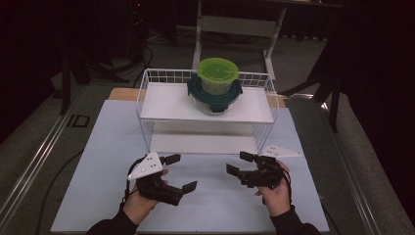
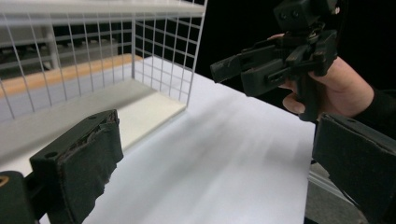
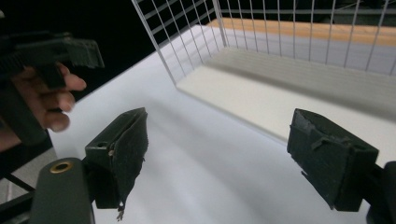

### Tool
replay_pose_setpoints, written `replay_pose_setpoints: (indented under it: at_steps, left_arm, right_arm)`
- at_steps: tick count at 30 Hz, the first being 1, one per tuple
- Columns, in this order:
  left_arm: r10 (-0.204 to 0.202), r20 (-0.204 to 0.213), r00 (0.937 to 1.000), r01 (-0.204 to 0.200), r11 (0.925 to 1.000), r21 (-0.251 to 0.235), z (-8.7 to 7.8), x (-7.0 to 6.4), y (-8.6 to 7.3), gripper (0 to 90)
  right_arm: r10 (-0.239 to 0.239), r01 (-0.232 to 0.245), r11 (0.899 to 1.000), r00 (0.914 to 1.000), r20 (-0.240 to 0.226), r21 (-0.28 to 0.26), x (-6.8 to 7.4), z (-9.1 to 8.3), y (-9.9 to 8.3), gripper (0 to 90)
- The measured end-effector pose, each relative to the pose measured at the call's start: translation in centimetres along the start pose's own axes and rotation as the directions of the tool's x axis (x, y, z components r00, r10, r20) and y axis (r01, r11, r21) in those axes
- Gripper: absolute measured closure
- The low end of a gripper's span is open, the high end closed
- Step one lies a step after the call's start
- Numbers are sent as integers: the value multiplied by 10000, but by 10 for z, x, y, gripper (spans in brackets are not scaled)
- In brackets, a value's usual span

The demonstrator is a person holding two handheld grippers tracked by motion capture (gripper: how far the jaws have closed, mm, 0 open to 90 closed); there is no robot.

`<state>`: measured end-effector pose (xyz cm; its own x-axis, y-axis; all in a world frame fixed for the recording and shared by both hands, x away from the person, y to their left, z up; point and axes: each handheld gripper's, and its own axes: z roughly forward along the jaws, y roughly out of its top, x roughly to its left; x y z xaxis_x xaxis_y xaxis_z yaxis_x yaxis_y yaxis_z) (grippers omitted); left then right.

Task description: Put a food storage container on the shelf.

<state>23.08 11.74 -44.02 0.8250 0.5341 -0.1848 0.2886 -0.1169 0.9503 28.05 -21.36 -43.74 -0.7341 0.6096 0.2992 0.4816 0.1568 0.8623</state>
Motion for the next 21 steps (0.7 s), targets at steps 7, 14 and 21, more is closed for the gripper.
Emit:
replay_pose_setpoints:
  at_steps: [7, 14, 21]
  left_arm:
    - [17, -183, 9998, -11, 9995, 317, 1, 1, -17, 14]
    - [-99, -121, 9999, 104, 9993, 367, 2, 1, -32, 14]
    - [27, -143, 9999, -20, 9989, 473, 3, -1, -42, 14]
  right_arm:
    - [-170, 162, 9993, 9996, 238, 334, -8, 0, -25, 198]
    - [-142, 110, 9986, 9978, 641, 511, -15, -7, -44, 198]
    - [-143, 97, 9987, 9958, 907, 504, -20, -19, -56, 198]
